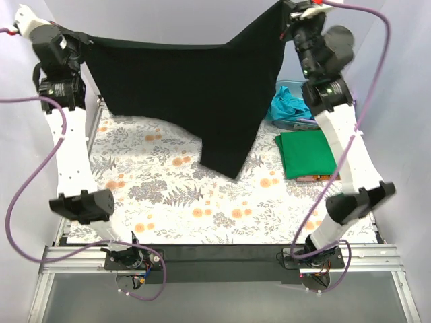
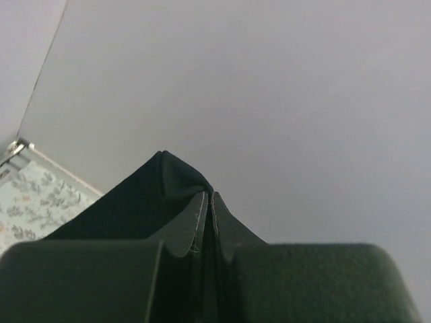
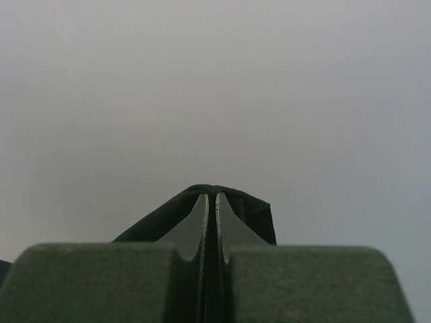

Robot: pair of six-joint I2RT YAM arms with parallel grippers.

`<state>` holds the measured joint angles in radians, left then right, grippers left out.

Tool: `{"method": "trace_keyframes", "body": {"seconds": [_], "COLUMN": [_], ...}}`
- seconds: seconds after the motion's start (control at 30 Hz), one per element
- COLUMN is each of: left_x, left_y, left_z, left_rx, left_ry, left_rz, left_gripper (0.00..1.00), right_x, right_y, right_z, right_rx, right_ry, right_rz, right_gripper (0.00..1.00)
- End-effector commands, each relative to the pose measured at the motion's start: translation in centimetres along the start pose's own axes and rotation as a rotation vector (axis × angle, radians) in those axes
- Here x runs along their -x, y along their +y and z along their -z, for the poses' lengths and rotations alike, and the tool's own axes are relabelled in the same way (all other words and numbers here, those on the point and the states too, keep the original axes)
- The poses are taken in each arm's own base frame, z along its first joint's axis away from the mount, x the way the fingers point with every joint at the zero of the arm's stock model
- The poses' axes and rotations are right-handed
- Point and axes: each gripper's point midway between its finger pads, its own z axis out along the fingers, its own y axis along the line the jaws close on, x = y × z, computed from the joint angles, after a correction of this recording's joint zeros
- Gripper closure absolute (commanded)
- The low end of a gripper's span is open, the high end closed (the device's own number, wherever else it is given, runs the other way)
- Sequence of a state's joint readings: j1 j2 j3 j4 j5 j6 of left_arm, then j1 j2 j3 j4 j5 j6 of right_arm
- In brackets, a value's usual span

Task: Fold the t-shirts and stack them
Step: Flatten the tshirt out

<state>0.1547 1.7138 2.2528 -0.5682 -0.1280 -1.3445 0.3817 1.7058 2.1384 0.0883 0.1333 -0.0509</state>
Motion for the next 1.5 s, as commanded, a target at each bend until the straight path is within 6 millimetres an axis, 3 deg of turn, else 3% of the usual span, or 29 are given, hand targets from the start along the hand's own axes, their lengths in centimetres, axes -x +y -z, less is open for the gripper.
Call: {"method": "trace_keyframes", "body": {"seconds": [0.0,0.07,0.13,0.2,0.23,0.27,0.3,0.33,0.37,0.4,0.43,0.47,0.5,0.53,0.57,0.63,0.67,0.7,0.73,0.77,0.9,1.07,1.1,1.23,1.27,1.3,1.33,1.4,1.47], "left_x": [7.5,7.1,4.1,3.0,-0.7,-0.7,-1.9,-6.3,-7.0,-8.2,-9.5,-13.5,-13.7,-15.2,-18.2,-20.4,-22.9,-24.0,-24.4,-26.4,-30.3,-30.8,-30.2,-28.7,-28.5,-28.3,-28.7,-28.8,-28.2], "left_y": [-4.0,-3.2,-0.7,0.2,3.3,3.9,5.2,9.2,10.2,11.6,12.9,16.5,17.3,18.5,21.4,22.9,25.1,26.5,26.6,28.1,31.2,35.3,35.1,34.8,34.6,34.4,34.2,33.5,33.0], "left_z": [6.5,7.2,6.2,7.5,6.7,8.3,8.7,8.6,10.4,11.0,11.6,12.4,13.7,14.5,15.7,17.7,18.9,20.0,20.7,21.6,24.7,28.5,28.6,30.0,30.3,30.7,30.7,30.8,31.0], "left_rx": [-0.119,-0.099,-0.057,-0.055,0.002,0.006,0.02,0.098,0.104,0.127,0.155,0.227,0.239,0.263,0.333,0.351,0.402,0.458,0.451,0.477,0.604,0.882,0.902,0.973,0.978,0.976,0.966,0.938,0.945], "left_ry": [-0.207,-0.209,-0.155,-0.133,-0.066,-0.086,-0.084,-0.01,-0.018,-0.013,-0.006,0.057,0.04,0.057,0.104,0.132,0.168,0.183,0.183,0.221,0.315,0.28,0.257,0.219,0.218,0.21,0.223,0.232,0.218], "left_rz": [-0.021,-0.034,-0.051,-0.062,-0.073,-0.073,-0.049,-0.051,-0.038,-0.024,0.029,0.048,0.074,0.114,0.132,0.204,0.221,0.248,0.277,0.279,0.331,0.351,0.382,0.421,0.426,0.443,0.464,0.506,0.529], "left_gripper": [1.0,1.0,1.0,1.0,1.0,1.0,1.0,1.0,1.0,1.0,1.0,1.0,1.0,1.0,1.0,1.0,1.0,1.0,1.0,1.0,1.0,1.0,1.0,1.0,1.0,1.0,1.0,1.0,1.0], "right_x": [11.3,9.1,7.5,4.0,2.9,2.5,-3.0,-4.9,-5.2,-11.0,-13.4,-13.3,-17.9,-19.1,-19.2,-22.7,-23.9,-24.7,-26.4,-27.2,-30.1,-33.3,-33.5,-32.5,-32.9,-31.0,-31.3,-29.1,-28.8], "right_y": [-1.0,-0.9,-0.8,-0.1,0.7,1.2,1.7,2.1,2.3,2.8,3.5,3.8,4.3,4.4,4.5,5.0,5.2,5.4,5.6,5.9,7.1,7.7,7.8,7.1,6.9,6.4,6.0,5.2,5.1], "right_z": [4.2,5.3,6.0,7.4,7.9,9.0,10.0,11.2,13.2,15.6,17.6,19.5,22.3,23.6,25.0,28.8,30.2,31.3,33.3,34.3,38.4,43.3,43.9,45.1,46.5,45.6,47.1,46.7,47.9], "right_rx": [-0.007,0.0,0.01,0.057,0.103,0.134,0.158,0.18,0.182,0.193,0.227,0.233,0.248,0.249,0.25,0.257,0.249,0.251,0.242,0.24,0.26,0.189,0.181,0.127,0.095,0.079,0.032,-0.002,-0.024], "right_ry": [-0.288,-0.231,-0.194,-0.119,-0.097,-0.087,0.023,0.066,0.074,0.186,0.229,0.221,0.306,0.332,0.334,0.41,0.446,0.465,0.504,0.533,0.646,0.812,0.832,0.878,0.947,0.905,0.972,0.931,0.973], "right_rz": [-0.035,-0.015,0.004,0.034,0.039,0.045,0.035,0.014,-0.038,-0.077,-0.101,-0.15,-0.175,-0.192,-0.226,-0.269,-0.32,-0.344,-0.374,-0.417,-0.522,-0.668,-0.678,-0.681,-0.678,-0.662,-0.658,-0.648,-0.652], "right_gripper": [0.99,0.99,0.99,0.99,0.99,0.99,0.99,0.99,0.99,0.99,0.99,0.99,0.99,0.99,0.99,0.99,0.99,0.99,0.99,0.99,0.99,0.99,0.99,0.99,0.99,0.99,0.99,0.99,0.99]}}
